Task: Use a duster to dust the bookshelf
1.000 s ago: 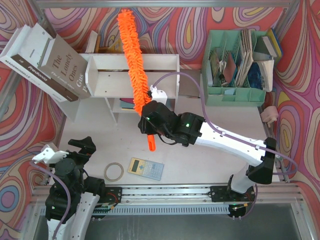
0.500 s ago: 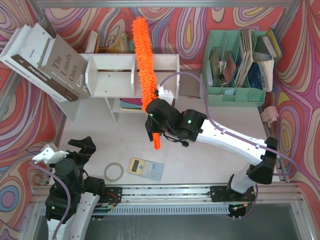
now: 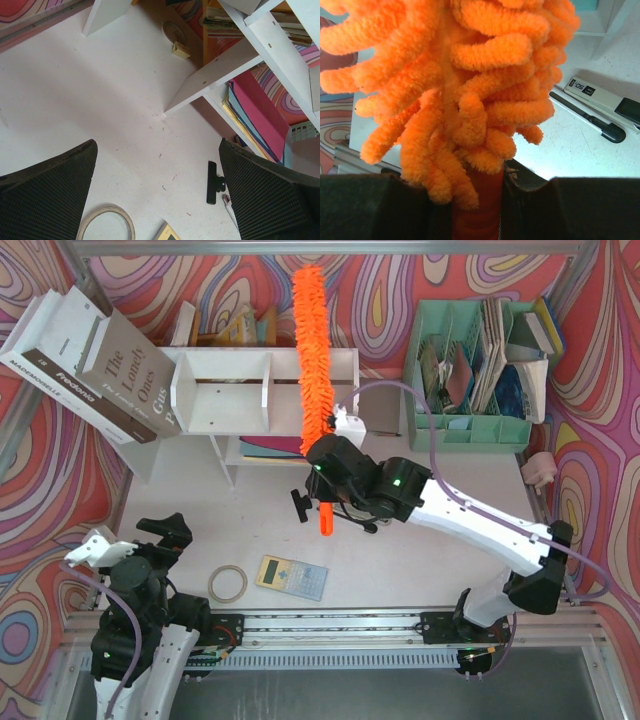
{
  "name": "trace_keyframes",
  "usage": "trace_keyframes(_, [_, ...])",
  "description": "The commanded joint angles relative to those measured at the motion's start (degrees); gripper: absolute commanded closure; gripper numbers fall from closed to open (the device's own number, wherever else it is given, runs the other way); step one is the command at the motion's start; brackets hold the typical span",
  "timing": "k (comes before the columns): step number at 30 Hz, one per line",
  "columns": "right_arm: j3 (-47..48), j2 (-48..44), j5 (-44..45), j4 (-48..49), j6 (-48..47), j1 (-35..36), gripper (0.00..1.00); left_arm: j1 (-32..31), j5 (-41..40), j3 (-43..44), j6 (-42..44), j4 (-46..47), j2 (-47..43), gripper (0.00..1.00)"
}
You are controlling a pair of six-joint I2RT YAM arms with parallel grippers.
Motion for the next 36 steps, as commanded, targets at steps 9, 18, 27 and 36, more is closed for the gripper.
trace_keyframes(9, [7.98,7.91,-9.02,5.87,-8.04,0.09,1.00,0.32,0.27,-0.75,0.42,0.50,-0.73,0.01])
trace_keyframes(18, [7.27,7.50,-7.49,4.48,-7.05,0.21,1.00,0.48,0.34,-0.78,0.45,0.61,-0.73,0.02])
trace_keyframes(27, [0.74,0.16,5.81,-0.35,2.31,-0.04,1.00,0.49,0.51,-0.78,0.44,0.61,-0.73,0.02])
trace_keyframes(36, [-0.95,-2.77,8.71,-1.16,4.80,0.00,1.00,0.49,0.69,-0.76,0.43,0.53,-0.72,0.02])
